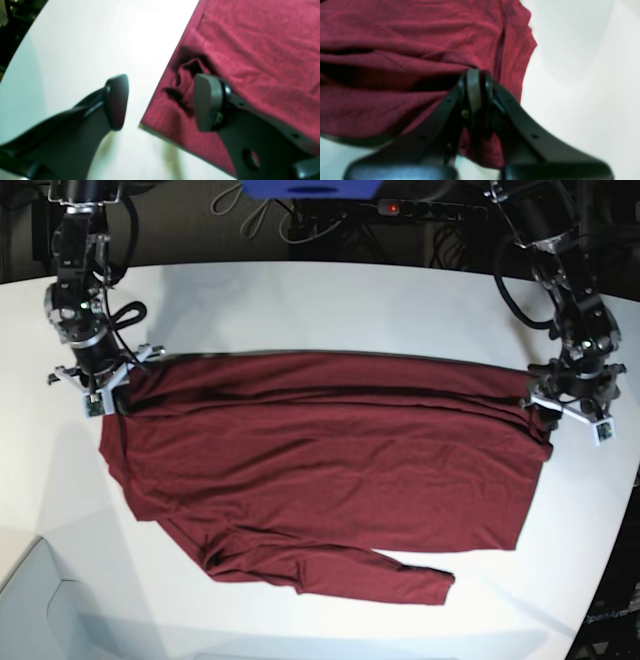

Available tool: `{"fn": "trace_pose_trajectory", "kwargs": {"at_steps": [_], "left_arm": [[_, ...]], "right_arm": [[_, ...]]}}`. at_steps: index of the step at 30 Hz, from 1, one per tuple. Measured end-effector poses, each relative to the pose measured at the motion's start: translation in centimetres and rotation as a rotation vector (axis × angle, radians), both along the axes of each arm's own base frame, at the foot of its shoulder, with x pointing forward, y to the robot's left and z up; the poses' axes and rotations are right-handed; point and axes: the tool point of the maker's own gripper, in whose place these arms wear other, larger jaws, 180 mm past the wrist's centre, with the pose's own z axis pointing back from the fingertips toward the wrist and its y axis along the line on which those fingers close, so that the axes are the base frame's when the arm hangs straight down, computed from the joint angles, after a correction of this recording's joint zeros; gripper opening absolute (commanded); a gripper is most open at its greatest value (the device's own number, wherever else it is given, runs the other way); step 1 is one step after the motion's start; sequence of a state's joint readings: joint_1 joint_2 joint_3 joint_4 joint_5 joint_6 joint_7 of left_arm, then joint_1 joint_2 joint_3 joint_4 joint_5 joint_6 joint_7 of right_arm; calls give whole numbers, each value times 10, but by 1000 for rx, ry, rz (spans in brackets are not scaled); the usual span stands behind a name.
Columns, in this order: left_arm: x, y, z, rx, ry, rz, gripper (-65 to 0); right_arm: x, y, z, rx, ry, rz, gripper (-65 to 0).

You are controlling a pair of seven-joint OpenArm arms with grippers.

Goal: Layout the t-shirt on the table in an organized manner, then fold the t-shirt properly
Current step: 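Pull the collar edge back with both grippers, stretching the shirt flat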

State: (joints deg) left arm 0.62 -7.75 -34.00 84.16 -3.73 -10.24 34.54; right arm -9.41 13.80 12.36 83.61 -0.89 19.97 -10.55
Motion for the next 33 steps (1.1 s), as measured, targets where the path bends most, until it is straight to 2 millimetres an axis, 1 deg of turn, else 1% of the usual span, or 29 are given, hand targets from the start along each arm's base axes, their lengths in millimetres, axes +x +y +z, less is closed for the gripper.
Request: {"fn": "trace_pose_trajectory", "kwargs": {"at_steps": [2, 4, 5, 7, 11, 13, 15, 17, 19, 20, 22, 26, 28, 32, 33], "left_arm": [[0, 1, 1, 4, 0, 0, -251], [1, 4, 3, 7, -5, -1, -251], [1, 5, 4, 9, -7, -1, -250], [0, 4, 3, 6, -4, 1, -230], [0, 0, 0, -5, -1, -1, -125], [0, 0, 0, -5, 0, 0, -79], [0, 0, -2, -8, 2, 1, -53], [-2, 0, -11, -21, 22, 5, -39], [-6, -1, -26, -44, 56, 11, -40], [-10, -1, -35, -56, 78, 16, -40], [-11, -4, -47, -81, 106, 20, -40], [3, -5, -51, -106, 85, 25, -40], [7, -5, -54, -113, 83, 28, -41], [7, -2, -57, -113, 82, 32, -44], [7, -2, -57, -112, 81, 32, -57]], "right_arm": [[1, -1, -2, 4, -1, -2, -650], [-2, -2, -8, 7, 20, -7, -650], [-4, -2, -11, 7, 30, -10, -629], [-5, -2, -14, 8, 36, -9, -560], [-6, -2, -12, 7, 33, -10, -394], [-10, -4, -15, 4, 41, -12, -333], [-17, -8, -18, 3, 49, -24, -299], [-24, -15, -19, -2, 61, -47, -281], [-29, -22, -16, -11, 57, -61, -276], [-30, -23, -13, -14, 49, -64, -275], [-30, -24, -10, -18, 43, -63, -275], [-37, -20, -6, -26, 39, -49, -274], [-42, -19, -4, -33, 42, -45, -274], [-46, -15, 5, -45, 26, -30, -274], [-48, -14, 6, -47, 23, -25, -274]]}}
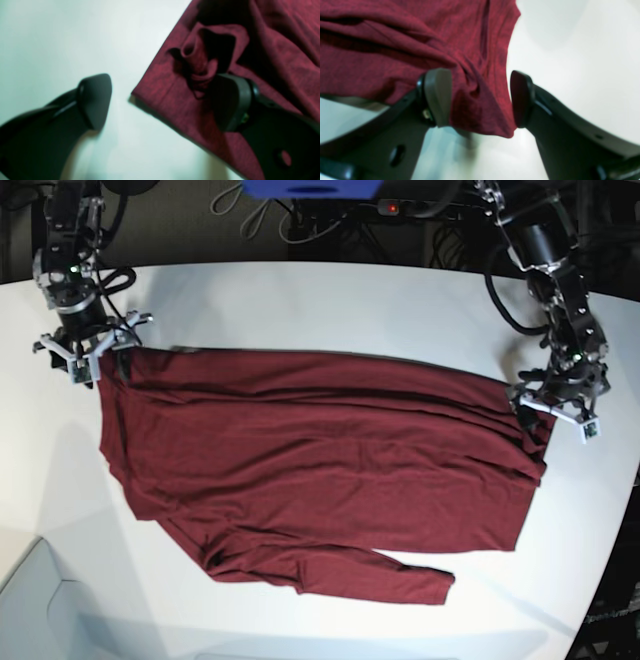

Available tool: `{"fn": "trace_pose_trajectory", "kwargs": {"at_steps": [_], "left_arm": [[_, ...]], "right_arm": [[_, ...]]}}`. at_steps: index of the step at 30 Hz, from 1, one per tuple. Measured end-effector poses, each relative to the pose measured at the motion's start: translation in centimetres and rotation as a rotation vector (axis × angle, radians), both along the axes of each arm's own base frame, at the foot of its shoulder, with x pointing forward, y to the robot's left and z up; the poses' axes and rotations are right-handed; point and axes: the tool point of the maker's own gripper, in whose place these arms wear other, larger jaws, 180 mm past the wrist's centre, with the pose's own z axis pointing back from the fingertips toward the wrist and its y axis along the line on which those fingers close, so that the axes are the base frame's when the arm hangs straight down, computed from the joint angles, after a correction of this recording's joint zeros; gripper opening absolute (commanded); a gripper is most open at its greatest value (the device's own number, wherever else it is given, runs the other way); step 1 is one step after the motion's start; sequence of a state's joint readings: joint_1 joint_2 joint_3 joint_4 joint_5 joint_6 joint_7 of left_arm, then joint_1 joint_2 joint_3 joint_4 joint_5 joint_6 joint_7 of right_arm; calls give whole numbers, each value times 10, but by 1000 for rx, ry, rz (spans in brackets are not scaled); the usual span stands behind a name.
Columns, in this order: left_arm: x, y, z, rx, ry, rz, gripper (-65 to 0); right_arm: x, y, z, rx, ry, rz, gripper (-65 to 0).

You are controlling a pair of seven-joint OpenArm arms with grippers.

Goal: Layout the t-shirt on the table in an organized manner, then fold the t-shirt properly
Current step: 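Pull the collar edge back with both grippers, stretching the shirt flat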

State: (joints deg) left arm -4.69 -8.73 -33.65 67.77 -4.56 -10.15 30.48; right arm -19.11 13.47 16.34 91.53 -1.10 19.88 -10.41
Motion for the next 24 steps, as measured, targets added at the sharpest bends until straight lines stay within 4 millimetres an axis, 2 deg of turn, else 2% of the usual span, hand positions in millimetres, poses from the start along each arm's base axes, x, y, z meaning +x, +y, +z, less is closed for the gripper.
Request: {"fn": "trace_pose_trajectory", "kwargs": {"at_steps": [7, 9, 17, 20, 22, 24], "left_arm": [[0, 1, 0, -1, -2, 1, -352], [0, 0, 0, -3, -3, 1, -372], [-2, 0, -1, -5, 0, 0, -380], [-6, 1, -2, -1, -3, -1, -435], [-8, 0, -3, -2, -2, -3, -514], [-10, -1, -3, -6, -8, -5, -620]], "right_arm": [[-24, 2, -14, 1, 59, 6, -273], [-24, 0, -20, 12, 64, -1, -273], [-22, -5, -33, 32, 84, -24, -280], [-21, -5, -35, 39, 81, -27, -337], [-23, -4, -35, 45, 81, -29, -417], [-24, -5, -36, 45, 84, -31, -492]]}}
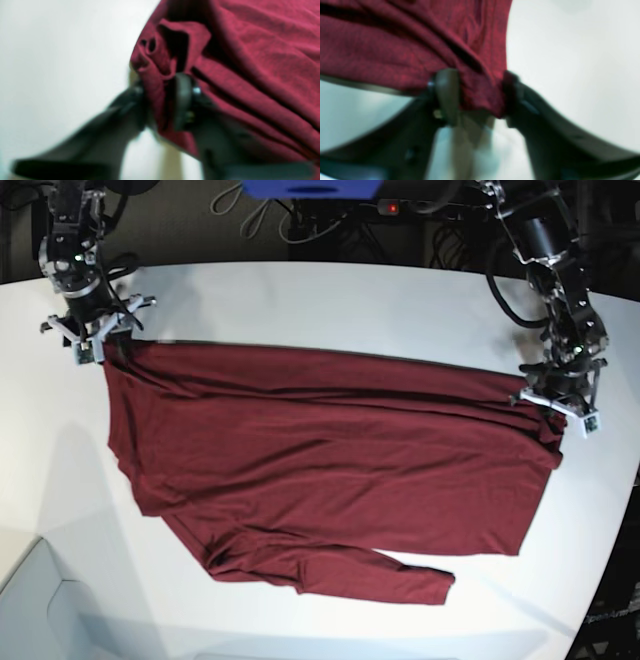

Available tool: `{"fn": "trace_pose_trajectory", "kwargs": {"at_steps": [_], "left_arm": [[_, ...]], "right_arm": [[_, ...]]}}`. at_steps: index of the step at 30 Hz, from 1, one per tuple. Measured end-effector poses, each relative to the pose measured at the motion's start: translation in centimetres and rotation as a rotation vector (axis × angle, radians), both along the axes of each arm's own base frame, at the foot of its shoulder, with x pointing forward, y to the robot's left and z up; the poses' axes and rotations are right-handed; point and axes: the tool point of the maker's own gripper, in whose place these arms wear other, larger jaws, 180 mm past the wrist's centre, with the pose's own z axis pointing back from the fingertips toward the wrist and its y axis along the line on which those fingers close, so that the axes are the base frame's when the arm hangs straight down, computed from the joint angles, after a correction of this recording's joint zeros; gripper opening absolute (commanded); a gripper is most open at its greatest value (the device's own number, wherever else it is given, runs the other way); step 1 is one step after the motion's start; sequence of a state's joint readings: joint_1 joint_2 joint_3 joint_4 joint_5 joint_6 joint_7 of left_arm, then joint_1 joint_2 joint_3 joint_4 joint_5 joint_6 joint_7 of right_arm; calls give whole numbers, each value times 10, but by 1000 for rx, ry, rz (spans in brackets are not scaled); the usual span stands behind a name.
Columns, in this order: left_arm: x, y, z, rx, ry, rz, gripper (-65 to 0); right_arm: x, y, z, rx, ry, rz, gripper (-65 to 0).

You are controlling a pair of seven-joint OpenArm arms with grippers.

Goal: Layout the t-shirt on the table in an organized manner, then fold the t-shirt properly
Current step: 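Pull the collar edge back with both grippers, stretching the shirt flat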

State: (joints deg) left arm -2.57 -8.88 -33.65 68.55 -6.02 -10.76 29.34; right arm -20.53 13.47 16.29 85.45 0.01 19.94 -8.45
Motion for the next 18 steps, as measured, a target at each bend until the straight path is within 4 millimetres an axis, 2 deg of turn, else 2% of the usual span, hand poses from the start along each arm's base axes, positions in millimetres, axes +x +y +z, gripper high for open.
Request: {"fn": "trace_pose_trajectory", "kwargs": {"at_steps": [1, 4, 5, 10, 18], "left_arm": [[0, -1, 0, -1, -3, -4, -650], [-6, 0, 1, 15, 9, -10, -633], [-11, 1, 2, 23, 14, -12, -648], [-37, -1, 6, 56, 40, -29, -649], [-82, -5, 6, 100, 92, -40, -649]], "right_arm": [[0, 0, 0, 0, 2, 0, -527], [-3, -1, -1, -3, 7, -1, -630], [-5, -4, -1, -6, 10, -7, -650], [-21, -22, -2, -22, 32, -40, -650], [-51, -9, -6, 58, 91, 92, -650]]}}
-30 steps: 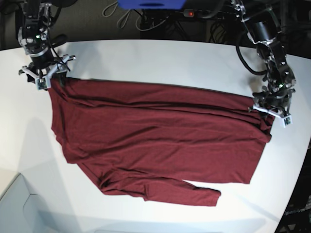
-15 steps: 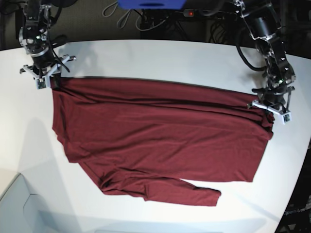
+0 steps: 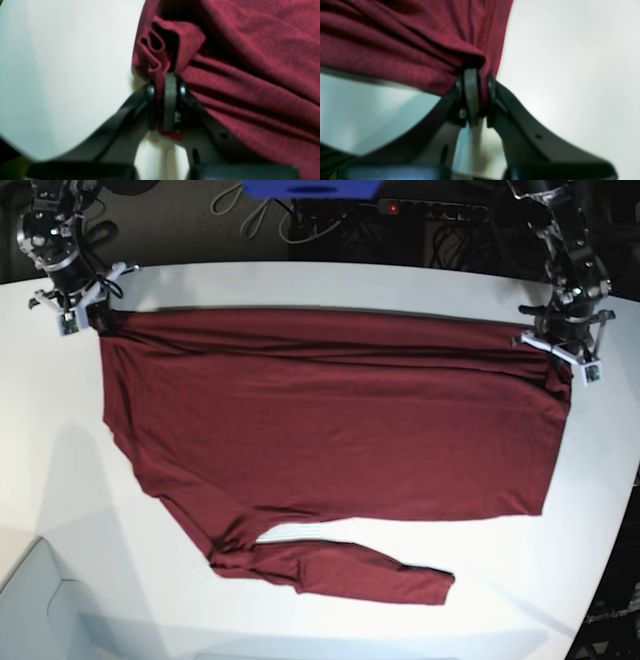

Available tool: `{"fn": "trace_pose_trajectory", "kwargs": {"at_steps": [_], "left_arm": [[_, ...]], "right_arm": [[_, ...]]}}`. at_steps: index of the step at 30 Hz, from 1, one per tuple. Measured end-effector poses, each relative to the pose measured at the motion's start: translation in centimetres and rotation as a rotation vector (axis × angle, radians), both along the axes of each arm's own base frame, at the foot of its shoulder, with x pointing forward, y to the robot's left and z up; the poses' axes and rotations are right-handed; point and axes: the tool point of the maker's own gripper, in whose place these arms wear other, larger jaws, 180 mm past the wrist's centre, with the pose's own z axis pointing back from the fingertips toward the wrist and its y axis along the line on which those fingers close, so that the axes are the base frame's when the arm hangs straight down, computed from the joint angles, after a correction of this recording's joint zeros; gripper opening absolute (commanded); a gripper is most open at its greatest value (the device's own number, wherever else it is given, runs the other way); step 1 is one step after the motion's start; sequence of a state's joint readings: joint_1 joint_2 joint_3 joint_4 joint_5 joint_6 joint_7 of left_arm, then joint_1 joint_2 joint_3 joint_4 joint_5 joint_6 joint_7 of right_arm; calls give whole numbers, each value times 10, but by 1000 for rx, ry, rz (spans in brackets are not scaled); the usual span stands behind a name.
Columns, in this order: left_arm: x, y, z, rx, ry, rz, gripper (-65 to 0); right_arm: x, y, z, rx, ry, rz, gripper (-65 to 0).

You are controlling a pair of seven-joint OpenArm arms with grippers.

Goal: Layout the t-shirt on the table in an organized manner, then fold the t-shirt properly
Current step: 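Pull the collar edge back with both grippers, stretching the shirt flat, then hold the collar edge with both grippers, keeping the shirt taut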

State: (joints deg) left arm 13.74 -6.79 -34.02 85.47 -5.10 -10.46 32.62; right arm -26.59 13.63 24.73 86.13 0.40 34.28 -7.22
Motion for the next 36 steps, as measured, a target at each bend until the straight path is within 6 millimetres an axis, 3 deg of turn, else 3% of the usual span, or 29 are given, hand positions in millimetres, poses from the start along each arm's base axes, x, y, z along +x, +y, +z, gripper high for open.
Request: {"fn": "trace_pose_trajectory", "kwargs": {"at_steps": [7, 15, 25, 30, 36], "left_arm": [[-31, -10, 1, 13, 32, -3, -649], [-55, 1, 4, 30, 67, 30, -649], [-54, 3, 6, 47, 73, 15, -649], [-33, 6, 15, 69, 43, -18, -649], [-39, 6, 11, 65, 65, -18, -649]], "right_arm": [[-19, 4, -4, 22, 20, 5, -650], [-35, 7, -6, 43, 29, -7, -650], [-39, 17, -6, 64, 21, -53, -650], [-54, 24, -4, 77, 33, -91, -650], [-57, 21, -3, 81, 29, -122, -650]]}}
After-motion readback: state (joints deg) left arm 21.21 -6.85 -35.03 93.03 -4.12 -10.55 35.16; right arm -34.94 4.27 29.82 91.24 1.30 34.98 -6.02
